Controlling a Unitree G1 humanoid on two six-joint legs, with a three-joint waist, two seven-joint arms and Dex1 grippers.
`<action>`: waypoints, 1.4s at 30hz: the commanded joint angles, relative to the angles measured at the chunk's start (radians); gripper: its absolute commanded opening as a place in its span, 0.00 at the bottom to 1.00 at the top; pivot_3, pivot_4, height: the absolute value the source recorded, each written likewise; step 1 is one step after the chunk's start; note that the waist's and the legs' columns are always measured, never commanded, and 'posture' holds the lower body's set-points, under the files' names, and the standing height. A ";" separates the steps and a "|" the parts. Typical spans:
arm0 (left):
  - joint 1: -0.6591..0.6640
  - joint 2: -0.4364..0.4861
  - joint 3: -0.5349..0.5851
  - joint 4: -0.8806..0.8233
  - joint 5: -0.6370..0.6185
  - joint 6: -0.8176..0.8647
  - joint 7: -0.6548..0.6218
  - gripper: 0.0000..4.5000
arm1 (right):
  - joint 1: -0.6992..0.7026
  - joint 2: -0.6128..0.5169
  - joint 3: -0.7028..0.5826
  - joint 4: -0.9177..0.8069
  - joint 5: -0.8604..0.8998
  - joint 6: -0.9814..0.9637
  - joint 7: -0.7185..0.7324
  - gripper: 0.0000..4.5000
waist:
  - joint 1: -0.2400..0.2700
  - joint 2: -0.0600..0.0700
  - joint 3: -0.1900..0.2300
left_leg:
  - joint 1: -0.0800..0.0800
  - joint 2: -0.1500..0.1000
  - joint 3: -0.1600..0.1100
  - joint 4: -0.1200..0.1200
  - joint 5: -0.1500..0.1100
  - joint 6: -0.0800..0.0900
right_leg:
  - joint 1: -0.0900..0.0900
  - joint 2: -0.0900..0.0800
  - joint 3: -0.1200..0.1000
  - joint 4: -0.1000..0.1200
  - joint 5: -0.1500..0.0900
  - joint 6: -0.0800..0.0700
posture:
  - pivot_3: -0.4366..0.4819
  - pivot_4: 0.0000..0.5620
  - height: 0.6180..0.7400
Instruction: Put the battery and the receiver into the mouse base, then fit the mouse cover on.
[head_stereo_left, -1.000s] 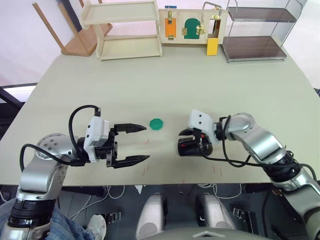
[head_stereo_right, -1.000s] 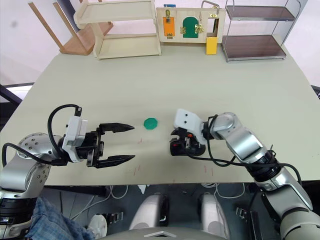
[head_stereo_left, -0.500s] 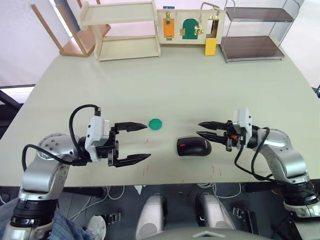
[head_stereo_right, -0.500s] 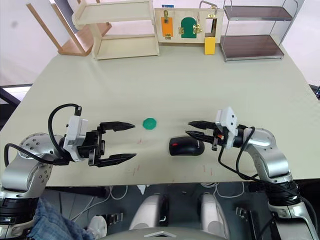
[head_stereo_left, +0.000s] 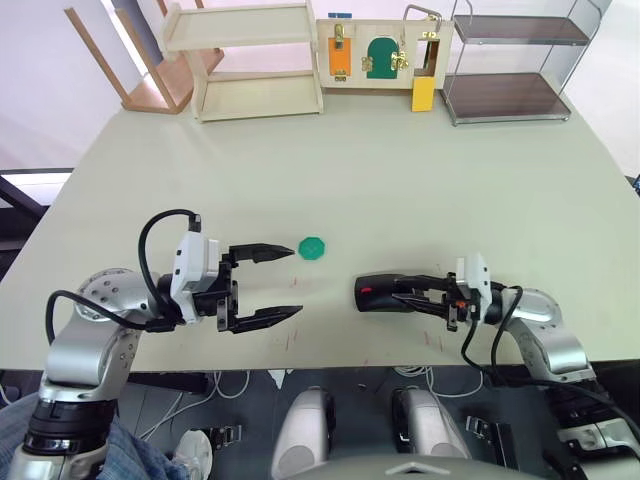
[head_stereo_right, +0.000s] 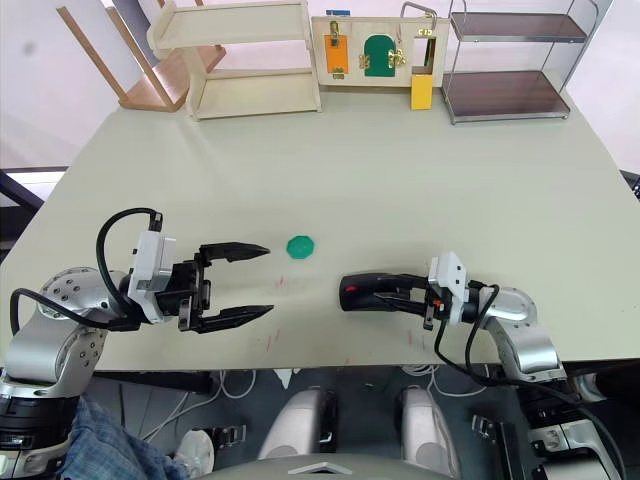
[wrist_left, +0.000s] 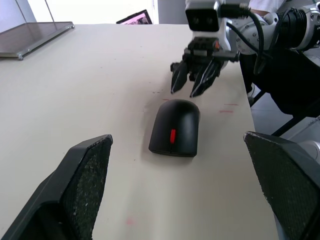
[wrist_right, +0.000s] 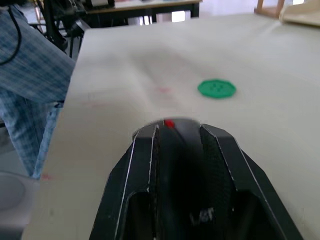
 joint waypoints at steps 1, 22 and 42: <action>0.017 -0.004 0.021 -0.033 -0.007 -0.018 0.016 1.00 | -0.002 -0.022 0.045 0.054 -0.084 0.016 -0.040 0.29 | -0.003 0.000 0.000 | 0.000 0.000 0.000 0.000 0.000 0.000 | 0.000 0.000 0.000 0.000 0.000 0.000 | 0.48 0.27 1.00; 0.177 -0.095 0.096 -0.011 0.049 0.050 0.319 1.00 | 0.153 -0.160 -0.265 -0.019 0.098 -0.069 -0.045 0.29 | -0.001 -0.001 -0.001 | 0.003 0.000 0.004 0.000 0.000 0.000 | 0.001 -0.001 0.003 0.001 0.000 0.000 | 0.48 0.27 1.00; 0.321 -0.183 0.194 0.036 0.139 0.017 0.544 1.00 | 0.490 -0.172 -0.601 -0.026 0.186 -0.081 -0.145 1.00 | 0.002 -0.002 -0.001 | 0.003 0.001 0.005 0.000 0.000 0.000 | 0.001 -0.002 0.004 0.000 0.000 0.001 | 0.48 0.27 1.00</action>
